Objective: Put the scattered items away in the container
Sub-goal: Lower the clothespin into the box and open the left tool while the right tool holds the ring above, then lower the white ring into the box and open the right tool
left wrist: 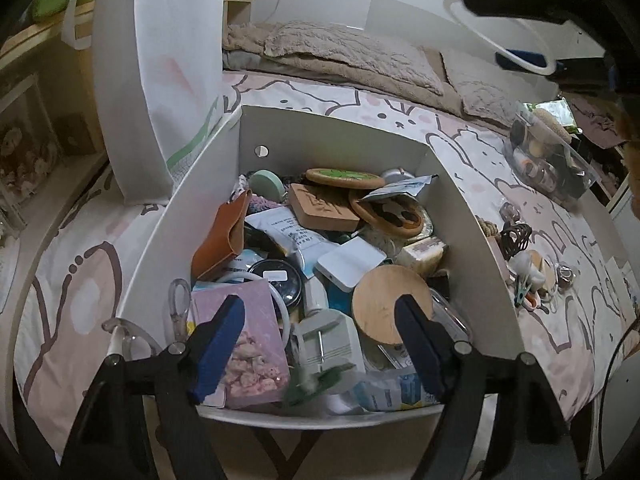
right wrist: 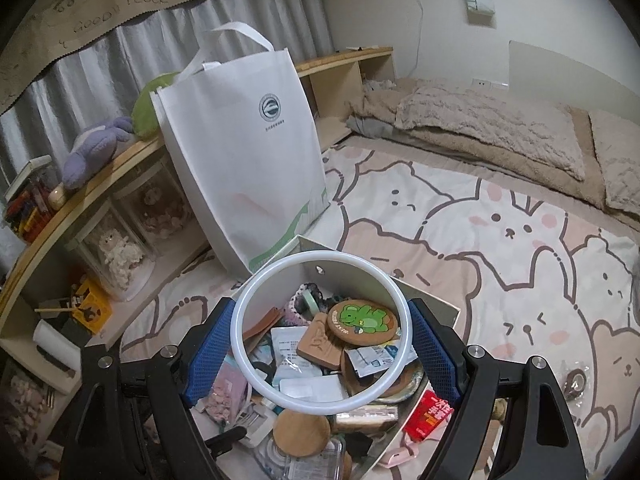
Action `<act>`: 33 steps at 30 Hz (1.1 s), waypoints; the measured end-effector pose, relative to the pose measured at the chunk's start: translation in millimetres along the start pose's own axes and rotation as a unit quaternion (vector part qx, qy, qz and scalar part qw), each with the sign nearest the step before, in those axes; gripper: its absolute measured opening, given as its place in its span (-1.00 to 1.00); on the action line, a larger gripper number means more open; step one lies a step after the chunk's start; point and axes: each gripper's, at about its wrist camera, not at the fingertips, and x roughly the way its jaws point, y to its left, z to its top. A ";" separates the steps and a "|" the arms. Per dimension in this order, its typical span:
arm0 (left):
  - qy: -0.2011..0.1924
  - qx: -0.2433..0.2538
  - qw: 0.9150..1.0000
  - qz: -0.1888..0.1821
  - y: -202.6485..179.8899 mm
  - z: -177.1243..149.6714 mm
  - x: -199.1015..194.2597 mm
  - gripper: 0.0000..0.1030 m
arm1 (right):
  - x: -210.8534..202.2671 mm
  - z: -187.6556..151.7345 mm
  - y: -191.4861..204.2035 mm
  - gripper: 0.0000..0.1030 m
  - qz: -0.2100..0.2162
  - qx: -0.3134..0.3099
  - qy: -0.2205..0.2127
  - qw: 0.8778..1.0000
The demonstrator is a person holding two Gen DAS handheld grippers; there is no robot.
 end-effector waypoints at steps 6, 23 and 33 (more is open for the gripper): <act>-0.009 0.004 1.000 0.003 -0.3 0.1 -9.3 0.50 | 18.9 -4.3 2.5 0.65 0.005 0.001 0.017 1.000; -0.021 0.005 1.000 0.002 0.9 -2.8 -26.5 0.50 | 81.4 -48.8 23.1 0.65 0.034 -0.016 0.114 0.993; -0.023 0.006 1.000 0.004 2.0 -2.5 -27.9 0.50 | 113.3 -23.2 21.0 0.65 0.038 0.022 0.122 0.992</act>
